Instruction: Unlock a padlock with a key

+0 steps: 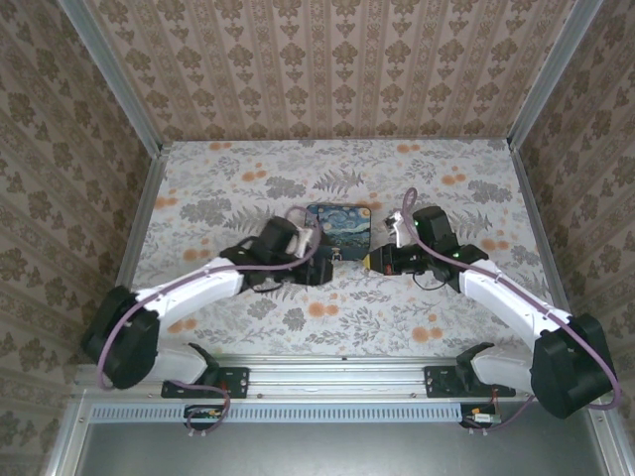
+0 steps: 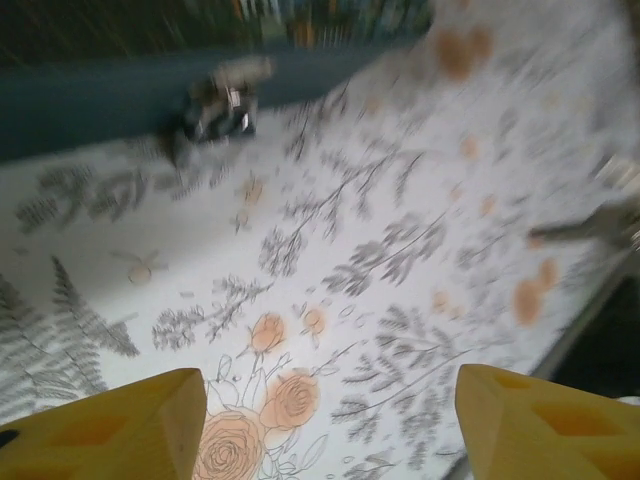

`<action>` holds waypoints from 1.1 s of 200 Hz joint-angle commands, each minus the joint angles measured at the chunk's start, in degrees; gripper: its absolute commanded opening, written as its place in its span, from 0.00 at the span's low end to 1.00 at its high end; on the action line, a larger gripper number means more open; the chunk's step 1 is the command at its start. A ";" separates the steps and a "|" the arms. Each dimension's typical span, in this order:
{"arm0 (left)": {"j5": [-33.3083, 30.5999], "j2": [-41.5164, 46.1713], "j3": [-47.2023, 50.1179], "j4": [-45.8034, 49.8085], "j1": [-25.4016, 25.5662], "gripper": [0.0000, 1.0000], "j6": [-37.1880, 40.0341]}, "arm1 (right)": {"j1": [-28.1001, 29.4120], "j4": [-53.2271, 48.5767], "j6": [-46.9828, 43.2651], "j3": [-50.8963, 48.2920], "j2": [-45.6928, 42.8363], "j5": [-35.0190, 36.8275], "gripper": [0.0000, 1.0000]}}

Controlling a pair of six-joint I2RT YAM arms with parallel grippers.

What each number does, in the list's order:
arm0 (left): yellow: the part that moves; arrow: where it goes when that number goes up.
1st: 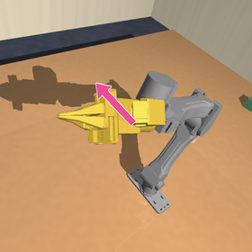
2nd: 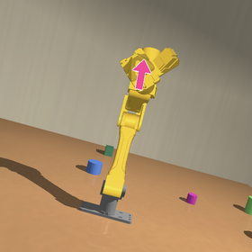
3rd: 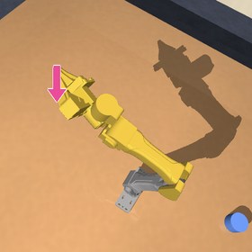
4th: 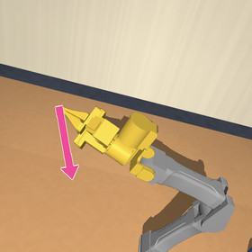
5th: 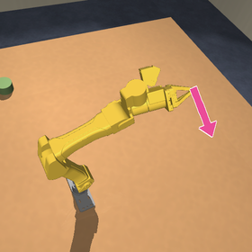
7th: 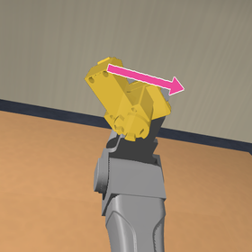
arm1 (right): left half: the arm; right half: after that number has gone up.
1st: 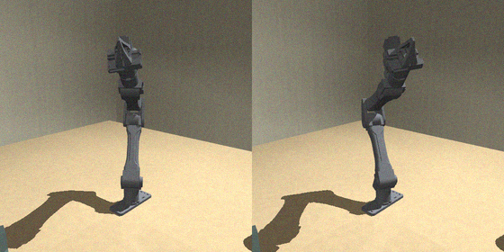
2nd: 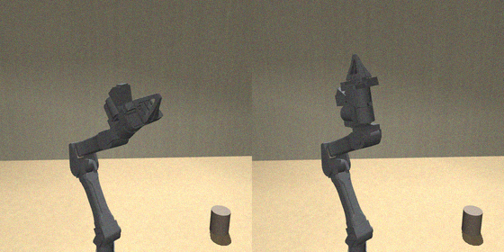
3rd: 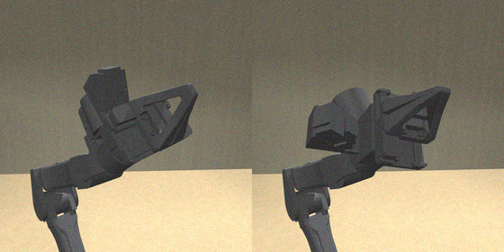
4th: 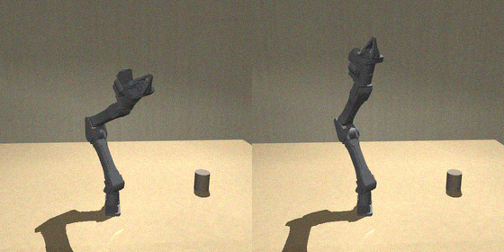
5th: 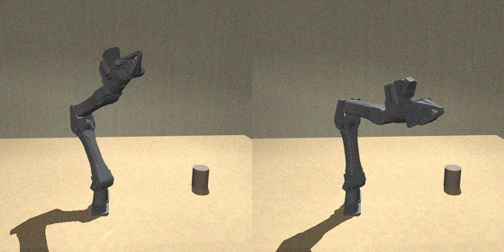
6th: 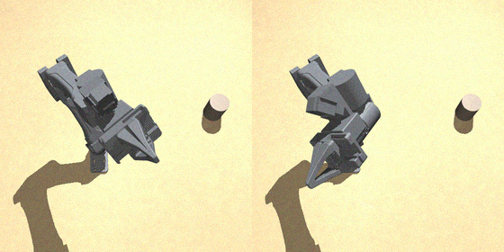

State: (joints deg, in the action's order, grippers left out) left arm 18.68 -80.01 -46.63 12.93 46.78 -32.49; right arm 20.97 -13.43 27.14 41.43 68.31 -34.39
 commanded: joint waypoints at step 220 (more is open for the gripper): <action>-44.09 -30.37 -21.49 1.21 12.74 0.60 -11.22 | -9.02 -3.15 0.33 -3.82 -4.72 6.46 0.00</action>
State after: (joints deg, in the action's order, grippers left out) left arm -20.67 -109.06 -66.96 13.34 58.67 -40.84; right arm 12.29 -18.13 28.29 38.39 63.51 -26.00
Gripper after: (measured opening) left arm 0.620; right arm 0.062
